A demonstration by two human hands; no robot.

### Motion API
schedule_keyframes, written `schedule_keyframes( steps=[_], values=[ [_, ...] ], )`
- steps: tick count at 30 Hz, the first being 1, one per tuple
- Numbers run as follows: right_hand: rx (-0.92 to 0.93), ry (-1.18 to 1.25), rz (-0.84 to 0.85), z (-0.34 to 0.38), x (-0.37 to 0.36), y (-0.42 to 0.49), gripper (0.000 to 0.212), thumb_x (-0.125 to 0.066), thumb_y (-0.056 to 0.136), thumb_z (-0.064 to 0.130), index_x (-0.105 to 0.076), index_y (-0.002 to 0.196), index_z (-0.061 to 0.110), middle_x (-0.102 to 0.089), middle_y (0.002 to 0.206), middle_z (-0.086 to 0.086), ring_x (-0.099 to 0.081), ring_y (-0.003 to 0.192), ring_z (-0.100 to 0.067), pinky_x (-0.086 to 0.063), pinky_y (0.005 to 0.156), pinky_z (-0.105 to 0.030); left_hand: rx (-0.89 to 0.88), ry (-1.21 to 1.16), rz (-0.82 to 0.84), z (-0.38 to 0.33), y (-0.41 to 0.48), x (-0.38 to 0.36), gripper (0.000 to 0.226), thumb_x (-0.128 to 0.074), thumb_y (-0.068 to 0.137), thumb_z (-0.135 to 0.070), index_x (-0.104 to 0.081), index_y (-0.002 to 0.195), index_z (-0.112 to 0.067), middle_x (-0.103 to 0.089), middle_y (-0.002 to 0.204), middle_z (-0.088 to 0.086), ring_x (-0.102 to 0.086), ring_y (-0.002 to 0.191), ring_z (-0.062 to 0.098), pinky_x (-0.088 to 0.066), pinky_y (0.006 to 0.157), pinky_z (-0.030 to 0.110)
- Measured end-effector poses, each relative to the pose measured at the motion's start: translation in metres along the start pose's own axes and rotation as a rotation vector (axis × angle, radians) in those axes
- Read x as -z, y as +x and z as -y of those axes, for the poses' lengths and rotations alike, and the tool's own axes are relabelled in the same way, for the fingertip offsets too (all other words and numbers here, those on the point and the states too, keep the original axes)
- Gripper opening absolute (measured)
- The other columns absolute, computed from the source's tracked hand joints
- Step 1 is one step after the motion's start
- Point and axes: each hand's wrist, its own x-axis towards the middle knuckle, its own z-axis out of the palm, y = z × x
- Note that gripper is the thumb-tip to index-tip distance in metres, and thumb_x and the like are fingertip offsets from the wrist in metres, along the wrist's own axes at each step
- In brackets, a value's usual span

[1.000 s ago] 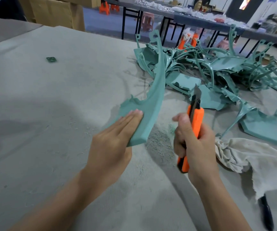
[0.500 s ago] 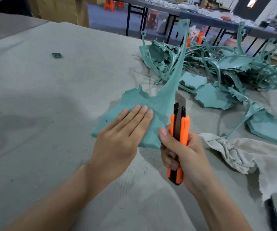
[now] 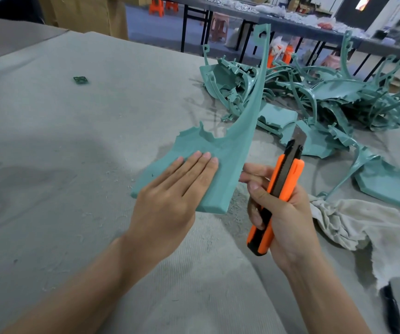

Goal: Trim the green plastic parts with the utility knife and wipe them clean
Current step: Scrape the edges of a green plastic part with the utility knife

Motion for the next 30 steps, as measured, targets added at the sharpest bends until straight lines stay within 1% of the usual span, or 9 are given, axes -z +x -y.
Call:
schedule_keyframes(
  steps=[2,4,8,11,16,19,24,26,30],
  values=[
    [-0.01,0.017,0.117,0.001,-0.001,-0.001,0.003,-0.071,0.084,0.018,-0.073,0.082,0.019,-0.073,0.078,-0.007,-0.036,0.035,-0.01,-0.032,0.038,-0.019,0.006,-0.002,0.001,0.0,-0.001,-0.001,0.052,-0.035,0.077,0.012,-0.06,0.122,0.006,-0.061,0.126,0.018,-0.058,0.117,0.033,-0.053,0.09,0.051],
    [-0.058,-0.006,0.235,0.002,-0.004,-0.003,0.012,-0.083,0.072,0.027,-0.072,0.071,0.025,-0.068,0.067,-0.009,-0.035,0.033,-0.01,-0.029,0.036,-0.019,0.007,-0.008,-0.007,0.0,-0.002,-0.002,0.05,-0.035,0.08,0.013,-0.06,0.122,0.006,-0.061,0.127,0.018,-0.058,0.118,0.033,-0.054,0.09,0.05],
    [-0.108,0.011,0.281,0.001,-0.006,-0.005,0.016,-0.082,0.068,0.026,-0.067,0.065,0.023,-0.066,0.062,-0.007,-0.036,0.033,-0.009,-0.029,0.037,-0.018,-0.037,-0.076,-0.009,0.002,-0.001,-0.003,0.038,-0.034,0.095,0.008,-0.059,0.123,0.006,-0.06,0.128,0.017,-0.057,0.12,0.032,-0.053,0.092,0.049],
    [-0.112,0.105,0.257,0.001,-0.003,-0.003,0.023,-0.084,0.068,0.025,-0.063,0.067,0.015,-0.064,0.063,-0.008,-0.036,0.034,-0.01,-0.03,0.037,-0.017,-0.066,-0.144,-0.003,0.003,-0.003,-0.004,0.048,-0.063,0.079,0.019,-0.057,0.125,0.005,-0.058,0.13,0.016,-0.055,0.123,0.029,-0.051,0.095,0.048],
    [0.0,0.072,-0.027,0.0,0.0,0.002,0.018,-0.072,0.081,0.036,-0.068,0.066,0.026,-0.06,0.061,-0.002,-0.036,0.037,-0.01,-0.031,0.038,-0.019,-0.1,-0.183,-0.002,0.003,-0.004,-0.005,0.057,-0.066,0.075,0.02,-0.053,0.127,0.002,-0.057,0.132,0.016,-0.054,0.124,0.029,-0.049,0.097,0.049],
    [0.085,-0.034,-0.166,0.004,0.006,0.003,0.028,-0.065,0.088,0.049,-0.07,0.069,0.028,-0.051,0.056,0.002,-0.035,0.041,-0.01,-0.03,0.041,-0.02,-0.039,-0.178,-0.059,0.001,-0.004,-0.007,0.055,-0.047,0.076,0.022,-0.054,0.128,0.002,-0.058,0.131,0.015,-0.055,0.124,0.028,-0.048,0.099,0.048],
    [0.301,-0.426,0.053,-0.001,-0.005,-0.007,0.077,-0.04,0.085,0.081,-0.056,0.074,0.007,-0.036,0.054,0.004,-0.032,0.049,-0.01,-0.027,0.047,-0.024,0.204,-0.164,-0.159,0.001,0.001,-0.004,0.056,-0.037,0.072,0.007,-0.062,0.122,0.001,-0.055,0.127,0.003,-0.053,0.116,0.014,-0.04,0.101,0.022],
    [0.39,-0.625,0.114,-0.006,-0.011,-0.012,0.073,-0.035,0.089,0.078,-0.049,0.067,0.01,-0.035,0.053,0.002,-0.032,0.048,-0.008,-0.026,0.048,-0.024,0.278,-0.149,-0.164,0.0,0.002,-0.002,0.055,-0.039,0.072,0.003,-0.062,0.123,0.0,-0.062,0.123,0.008,-0.053,0.11,0.017,-0.04,0.093,0.017],
    [0.482,-0.76,0.15,-0.009,-0.015,-0.017,0.064,-0.034,0.093,0.073,-0.037,0.063,0.016,-0.033,0.053,-0.001,-0.031,0.047,-0.005,-0.022,0.048,-0.018,0.37,-0.134,-0.157,-0.001,0.002,-0.001,0.054,-0.041,0.074,0.0,-0.062,0.124,-0.001,-0.073,0.098,0.015,-0.049,0.099,0.025,-0.042,0.076,0.023]
  ],
)
